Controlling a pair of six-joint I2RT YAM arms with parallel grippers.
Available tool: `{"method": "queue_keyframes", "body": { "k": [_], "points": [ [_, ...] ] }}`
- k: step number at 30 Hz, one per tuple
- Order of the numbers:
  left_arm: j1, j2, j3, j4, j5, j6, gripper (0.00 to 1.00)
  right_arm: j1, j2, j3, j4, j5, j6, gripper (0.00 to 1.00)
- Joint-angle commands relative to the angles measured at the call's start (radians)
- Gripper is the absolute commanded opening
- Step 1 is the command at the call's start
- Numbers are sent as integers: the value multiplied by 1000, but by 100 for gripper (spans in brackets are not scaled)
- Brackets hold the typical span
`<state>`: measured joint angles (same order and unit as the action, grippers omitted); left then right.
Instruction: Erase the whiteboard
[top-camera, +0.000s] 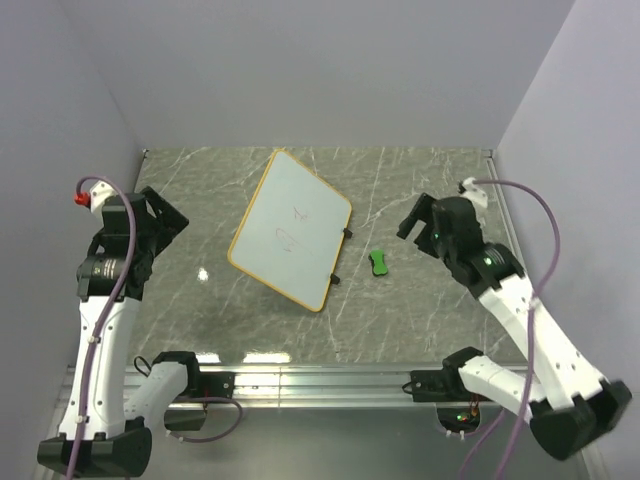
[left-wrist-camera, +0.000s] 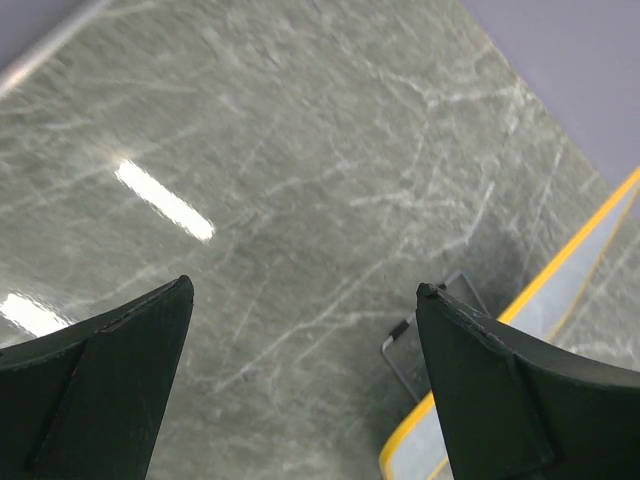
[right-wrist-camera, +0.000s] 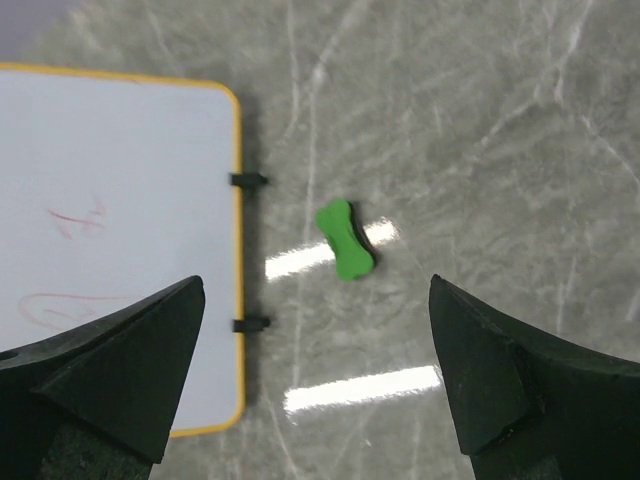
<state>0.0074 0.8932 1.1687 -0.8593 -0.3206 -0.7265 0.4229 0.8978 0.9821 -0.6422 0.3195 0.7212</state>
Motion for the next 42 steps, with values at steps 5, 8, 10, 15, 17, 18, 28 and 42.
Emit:
{"method": "queue_keyframes", "body": {
  "k": [5,8,10,15,17,18,28,42],
  "points": [
    [-3,-85,-69,37,201,38,99,1,344,173,-171,-92,-74,100],
    [-3,-112,-96,75,293,65,99,2,490,214,-165,-103,-86,98],
    [-3,-122,-106,85,308,67,99,1,552,247,-174,-103,-100,96],
    [-1,-86,-83,42,252,79,98,11,668,185,-88,-154,-112,95],
    [-1,-80,-75,43,253,79,97,25,697,161,-64,-165,-124,95],
    [-1,-80,-75,48,262,79,97,27,708,158,-47,-169,-134,94],
    [-3,-50,-81,71,281,78,94,60,828,193,-5,-189,-155,92],
    [-1,-17,-63,57,287,73,92,56,958,228,65,-191,-167,68]
  ]
}}
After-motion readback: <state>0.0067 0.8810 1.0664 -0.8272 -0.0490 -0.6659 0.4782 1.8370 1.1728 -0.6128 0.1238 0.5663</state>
